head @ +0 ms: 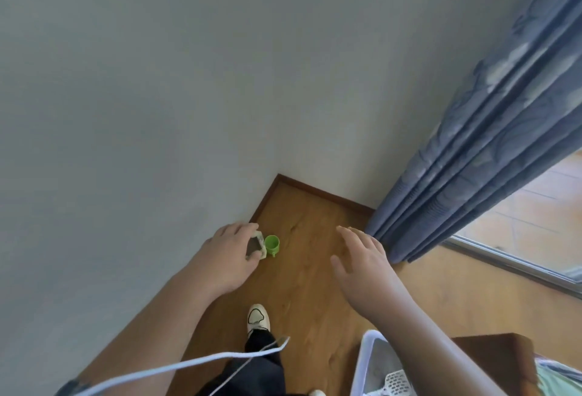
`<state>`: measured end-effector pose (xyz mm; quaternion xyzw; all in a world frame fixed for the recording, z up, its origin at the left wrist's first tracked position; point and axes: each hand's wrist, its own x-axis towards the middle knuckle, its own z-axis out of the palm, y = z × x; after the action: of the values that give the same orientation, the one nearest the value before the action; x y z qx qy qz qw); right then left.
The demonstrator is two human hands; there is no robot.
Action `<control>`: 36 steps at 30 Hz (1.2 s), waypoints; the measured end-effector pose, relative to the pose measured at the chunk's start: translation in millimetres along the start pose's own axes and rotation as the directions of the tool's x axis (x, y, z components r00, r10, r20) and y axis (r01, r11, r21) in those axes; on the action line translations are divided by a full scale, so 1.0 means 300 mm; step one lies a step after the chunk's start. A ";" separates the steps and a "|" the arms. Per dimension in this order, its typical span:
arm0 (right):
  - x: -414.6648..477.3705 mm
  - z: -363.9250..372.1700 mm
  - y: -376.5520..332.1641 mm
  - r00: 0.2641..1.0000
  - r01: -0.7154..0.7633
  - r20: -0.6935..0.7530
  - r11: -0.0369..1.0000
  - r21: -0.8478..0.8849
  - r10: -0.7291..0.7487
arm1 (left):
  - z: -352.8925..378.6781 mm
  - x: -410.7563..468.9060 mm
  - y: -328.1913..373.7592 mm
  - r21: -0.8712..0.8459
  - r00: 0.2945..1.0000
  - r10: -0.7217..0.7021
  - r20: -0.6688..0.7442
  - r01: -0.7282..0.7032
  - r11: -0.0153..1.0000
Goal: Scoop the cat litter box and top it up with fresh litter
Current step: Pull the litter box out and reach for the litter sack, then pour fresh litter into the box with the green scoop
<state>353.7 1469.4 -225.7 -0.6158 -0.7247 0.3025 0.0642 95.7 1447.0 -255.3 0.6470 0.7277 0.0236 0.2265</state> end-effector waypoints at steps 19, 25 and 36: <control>0.743 0.113 -0.309 0.983 -0.025 0.182 0.999 -0.028 0.030 | -0.185 0.708 -0.372 -0.033 0.987 -0.026 0.156 0.032 0.999; 0.932 0.133 -0.275 0.954 0.001 0.301 0.999 -0.034 0.010 | -0.140 0.794 -0.394 -0.031 0.961 -0.113 0.252 0.125 0.992; 1.287 0.225 -0.116 0.851 0.105 0.523 0.992 -0.076 -0.050 | 0.094 0.974 -0.378 -0.103 0.849 -0.401 0.343 0.458 0.883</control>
<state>202.5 1802.6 -370.0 -0.4839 -0.7536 0.4176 -0.1534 -17.3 1699.6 -405.2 0.4392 0.8040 -0.0642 0.3957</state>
